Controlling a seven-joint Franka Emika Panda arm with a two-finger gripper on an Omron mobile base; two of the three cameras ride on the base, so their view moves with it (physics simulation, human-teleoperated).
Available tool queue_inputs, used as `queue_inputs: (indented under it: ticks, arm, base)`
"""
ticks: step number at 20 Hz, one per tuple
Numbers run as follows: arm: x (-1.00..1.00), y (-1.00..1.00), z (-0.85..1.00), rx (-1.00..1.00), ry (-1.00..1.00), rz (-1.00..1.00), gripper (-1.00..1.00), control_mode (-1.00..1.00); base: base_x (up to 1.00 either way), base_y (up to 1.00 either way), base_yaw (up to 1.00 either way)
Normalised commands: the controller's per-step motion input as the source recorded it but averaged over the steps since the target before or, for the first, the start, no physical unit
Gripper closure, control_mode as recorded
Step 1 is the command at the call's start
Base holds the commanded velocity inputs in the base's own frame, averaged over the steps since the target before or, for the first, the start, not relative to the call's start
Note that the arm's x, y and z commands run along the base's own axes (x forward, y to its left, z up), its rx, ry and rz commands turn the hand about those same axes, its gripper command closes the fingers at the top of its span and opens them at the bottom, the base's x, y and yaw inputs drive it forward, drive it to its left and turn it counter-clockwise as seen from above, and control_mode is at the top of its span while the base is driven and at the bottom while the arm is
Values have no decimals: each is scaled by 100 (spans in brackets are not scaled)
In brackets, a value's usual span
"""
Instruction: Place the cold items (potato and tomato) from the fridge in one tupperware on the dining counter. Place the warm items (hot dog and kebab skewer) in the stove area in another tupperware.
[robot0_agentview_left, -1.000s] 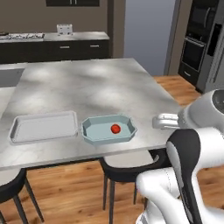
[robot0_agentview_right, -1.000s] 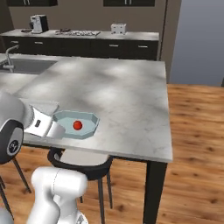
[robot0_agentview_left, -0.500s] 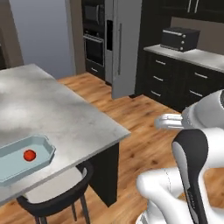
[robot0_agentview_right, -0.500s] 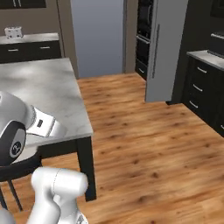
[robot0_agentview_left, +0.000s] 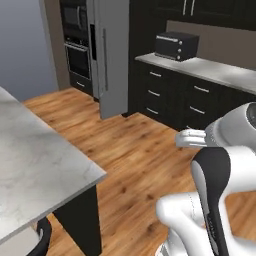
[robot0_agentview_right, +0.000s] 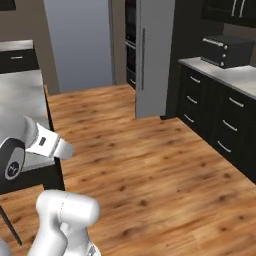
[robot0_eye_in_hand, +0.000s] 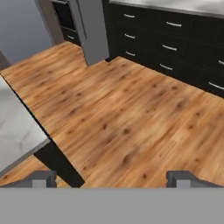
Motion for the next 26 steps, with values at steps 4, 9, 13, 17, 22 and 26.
queue_inputs:
  ticks: [4, 9, 13, 17, 22, 26]
  arm:
    - [0, 0, 0, 0, 0, 0, -100, 100]
    - [0, 0, 0, 0, 0, 0, -100, 100]
    - [0, 0, 0, 0, 0, 0, -100, 100]
    - [0, 0, 0, 0, 0, 0, -100, 100]
    - [0, 0, 0, 0, 0, 0, -100, 100]
    - [0, 0, 0, 0, 0, 0, -100, 100]
  base:
    - [68, -77, 27]
    - [100, -54, 75]
    - [84, -61, 89]
    - [48, -71, 37]
    - [85, -50, -9]
    - [96, -29, -18]
